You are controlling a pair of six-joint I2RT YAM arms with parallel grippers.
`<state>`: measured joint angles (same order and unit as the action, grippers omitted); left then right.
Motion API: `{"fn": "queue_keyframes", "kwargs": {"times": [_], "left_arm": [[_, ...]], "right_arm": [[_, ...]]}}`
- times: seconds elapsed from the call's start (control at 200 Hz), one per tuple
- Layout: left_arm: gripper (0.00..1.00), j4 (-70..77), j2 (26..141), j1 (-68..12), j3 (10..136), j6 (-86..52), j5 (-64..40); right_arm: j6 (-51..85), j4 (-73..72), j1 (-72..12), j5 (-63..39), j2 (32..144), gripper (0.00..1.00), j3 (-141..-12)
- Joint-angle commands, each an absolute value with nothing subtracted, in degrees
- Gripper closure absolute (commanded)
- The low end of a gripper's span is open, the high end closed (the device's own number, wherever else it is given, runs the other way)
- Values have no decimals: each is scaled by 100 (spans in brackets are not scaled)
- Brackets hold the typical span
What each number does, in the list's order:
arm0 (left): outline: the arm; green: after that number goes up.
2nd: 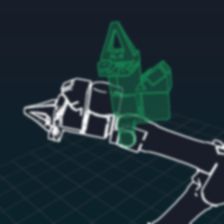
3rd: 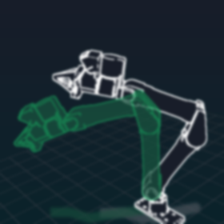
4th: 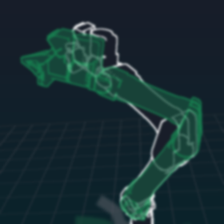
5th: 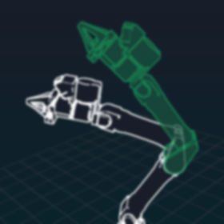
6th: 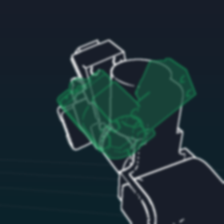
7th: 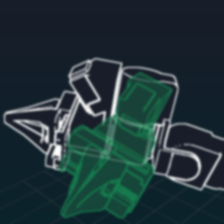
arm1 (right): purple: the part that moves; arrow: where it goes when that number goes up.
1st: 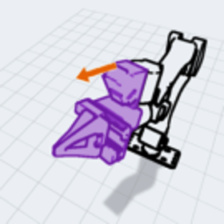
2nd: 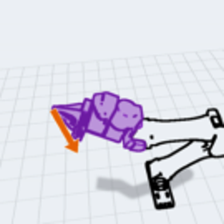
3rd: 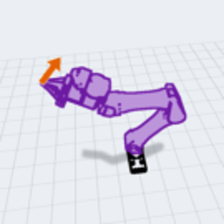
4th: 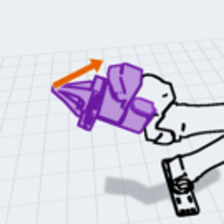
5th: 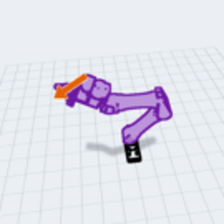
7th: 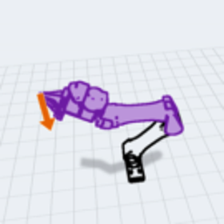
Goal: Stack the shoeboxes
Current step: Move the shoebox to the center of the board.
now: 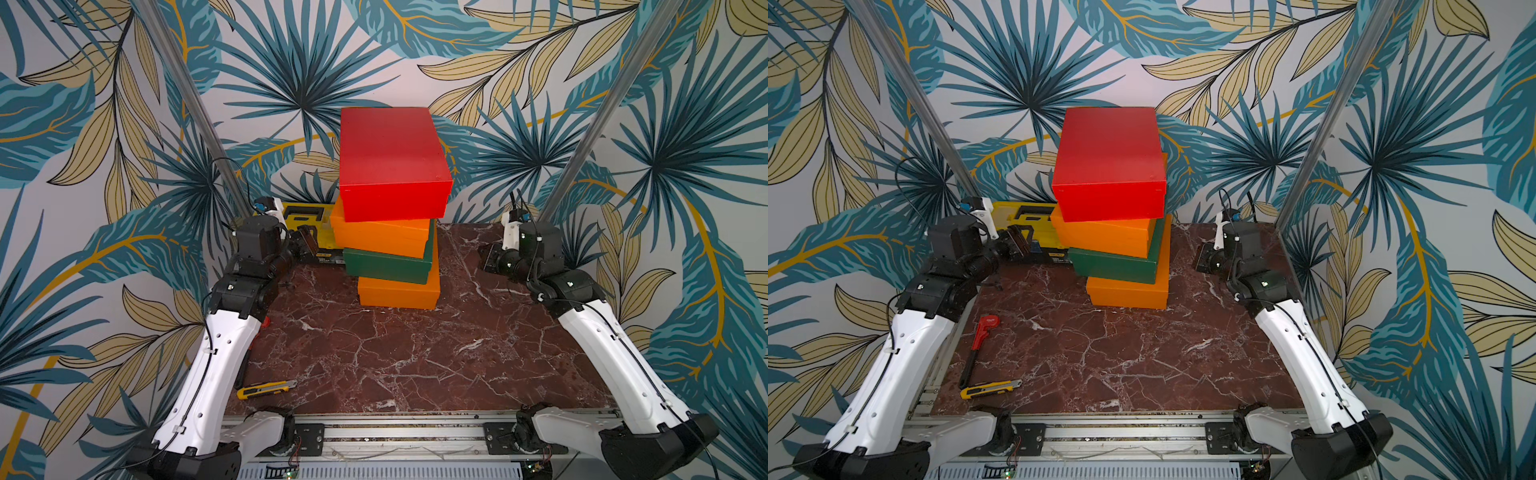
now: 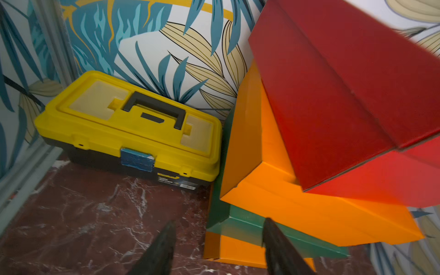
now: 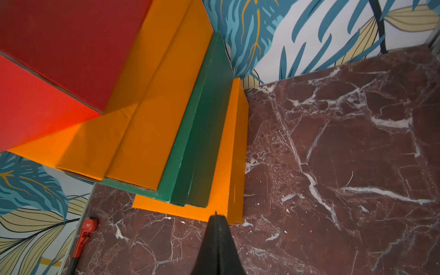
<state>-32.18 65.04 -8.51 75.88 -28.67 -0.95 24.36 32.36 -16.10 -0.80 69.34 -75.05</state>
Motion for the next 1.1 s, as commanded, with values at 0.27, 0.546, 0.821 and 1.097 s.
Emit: {"fn": "queue_keyframes", "kwargs": {"times": [0.27,0.546,0.821,1.097], "left_arm": [[74,-2151,6534,-778,5489,-4180,-285],[80,-995,8161,-589,5286,-5040,-1655],[88,-91,9229,-588,5185,-5735,-2050],[88,972,9941,-689,5059,-6207,-2346]], "right_arm": [[3324,2054,-1527,-927,7556,100,-6094],[3680,1430,-1157,-2030,8717,100,-6007],[3787,914,-1066,-2271,9467,100,-6073],[4182,99,-1028,-2839,10182,100,-6097]]}}
